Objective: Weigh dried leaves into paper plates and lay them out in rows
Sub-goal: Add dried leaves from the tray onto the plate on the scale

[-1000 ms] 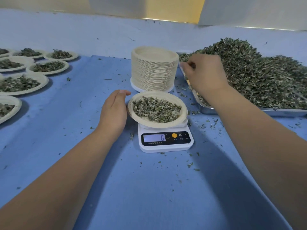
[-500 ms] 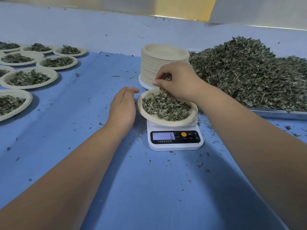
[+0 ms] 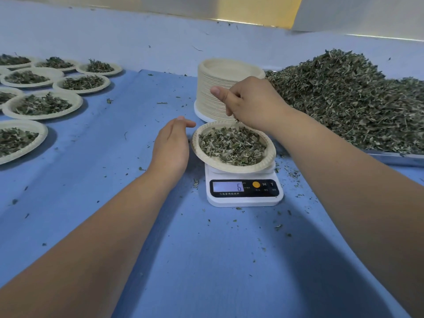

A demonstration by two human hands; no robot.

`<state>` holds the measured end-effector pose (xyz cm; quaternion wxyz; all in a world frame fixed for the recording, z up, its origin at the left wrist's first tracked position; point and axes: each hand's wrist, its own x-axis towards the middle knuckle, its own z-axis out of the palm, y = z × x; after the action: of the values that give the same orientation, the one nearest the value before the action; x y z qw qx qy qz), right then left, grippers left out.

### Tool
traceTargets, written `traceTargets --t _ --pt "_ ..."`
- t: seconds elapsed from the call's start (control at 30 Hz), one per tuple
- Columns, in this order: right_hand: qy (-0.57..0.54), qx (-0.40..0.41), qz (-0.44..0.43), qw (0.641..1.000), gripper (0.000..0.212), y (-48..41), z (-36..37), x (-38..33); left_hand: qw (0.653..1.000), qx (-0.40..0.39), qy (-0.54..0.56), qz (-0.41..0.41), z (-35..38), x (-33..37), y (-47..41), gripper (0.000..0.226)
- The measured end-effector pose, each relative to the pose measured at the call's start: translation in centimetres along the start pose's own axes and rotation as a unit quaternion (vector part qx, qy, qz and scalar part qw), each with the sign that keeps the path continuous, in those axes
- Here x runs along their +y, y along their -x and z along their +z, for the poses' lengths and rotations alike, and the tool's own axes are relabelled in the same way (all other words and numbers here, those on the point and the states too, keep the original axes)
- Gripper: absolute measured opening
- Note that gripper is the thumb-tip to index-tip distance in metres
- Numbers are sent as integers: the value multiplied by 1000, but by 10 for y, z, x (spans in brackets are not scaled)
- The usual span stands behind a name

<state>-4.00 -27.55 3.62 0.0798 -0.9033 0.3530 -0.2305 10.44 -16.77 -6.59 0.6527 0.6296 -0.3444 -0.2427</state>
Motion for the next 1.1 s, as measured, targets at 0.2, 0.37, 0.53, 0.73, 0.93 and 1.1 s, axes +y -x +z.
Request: traceTargets --t 0.2,0.37,0.53,0.73,0.93,1.1 --pt "-216 -95 77 969 23 5 -10 -5 1000 -2 -5 6 -1 1 1 43" --pt "-132 -81 14 988 40 12 -14 -9 1000 -2 -15 2 -1 4 3 44" --pt "-147 -57 -13 987 41 17 -19 -12 1000 -5 -21 -7 -1 9 7 44" --pt "-166 -105 8 981 40 34 -26 -12 999 -20 -33 4 2 11 8 34" --pt "-122 -75 3 990 20 64 -19 5 990 -70 -87 82 2 17 16 23" --pt "-129 -16 -16 991 15 91 -8 18 980 -121 -107 115 6 16 21 28"
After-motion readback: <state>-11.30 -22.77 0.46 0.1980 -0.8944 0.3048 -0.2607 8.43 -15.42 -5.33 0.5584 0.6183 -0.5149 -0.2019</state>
